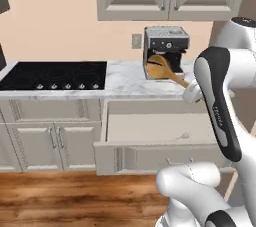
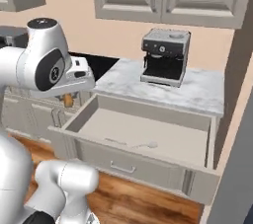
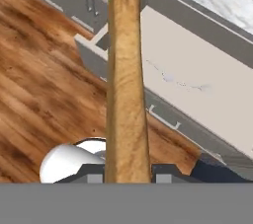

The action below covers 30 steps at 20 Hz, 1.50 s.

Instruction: Organize the utensils by type. Pick up the wooden spoons from the counter and place them in the open cabinet. Then pick up the metallic utensils from the counter and place them in the open drawer.

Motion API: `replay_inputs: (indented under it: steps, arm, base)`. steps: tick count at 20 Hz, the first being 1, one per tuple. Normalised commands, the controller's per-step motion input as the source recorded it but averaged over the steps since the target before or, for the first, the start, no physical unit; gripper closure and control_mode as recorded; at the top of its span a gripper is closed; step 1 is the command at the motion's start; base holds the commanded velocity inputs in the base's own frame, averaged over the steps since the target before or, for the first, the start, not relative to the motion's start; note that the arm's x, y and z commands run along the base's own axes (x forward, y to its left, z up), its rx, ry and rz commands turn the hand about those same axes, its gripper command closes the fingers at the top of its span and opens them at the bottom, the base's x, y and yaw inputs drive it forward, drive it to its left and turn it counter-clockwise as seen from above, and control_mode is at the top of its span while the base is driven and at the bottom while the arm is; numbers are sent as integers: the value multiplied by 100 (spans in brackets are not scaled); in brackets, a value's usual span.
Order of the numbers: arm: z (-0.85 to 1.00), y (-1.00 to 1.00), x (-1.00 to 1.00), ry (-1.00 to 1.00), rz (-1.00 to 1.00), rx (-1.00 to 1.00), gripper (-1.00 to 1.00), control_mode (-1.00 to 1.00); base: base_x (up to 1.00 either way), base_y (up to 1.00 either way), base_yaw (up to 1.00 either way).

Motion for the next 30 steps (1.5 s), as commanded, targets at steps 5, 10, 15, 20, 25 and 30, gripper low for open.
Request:
replay_inputs:
  steps: [5,10,15,20,25,30]
  arm:
    - [0,0,0,0,0,0,100,100]
    - [0,0,0,0,0,0,100,100]
    - [0,0,0,0,0,0,100,100]
    - [0,0,0,0,0,0,100,100]
    - [0,0,0,0,0,0,100,100]
    - [0,0,0,0,0,0,100,100]
  base:
    - [-27,48,97]
    - [-26,36,100]
    - [-6,39,91]
    - [2,40,83]
    - [37,35,70]
    - [45,18,72]
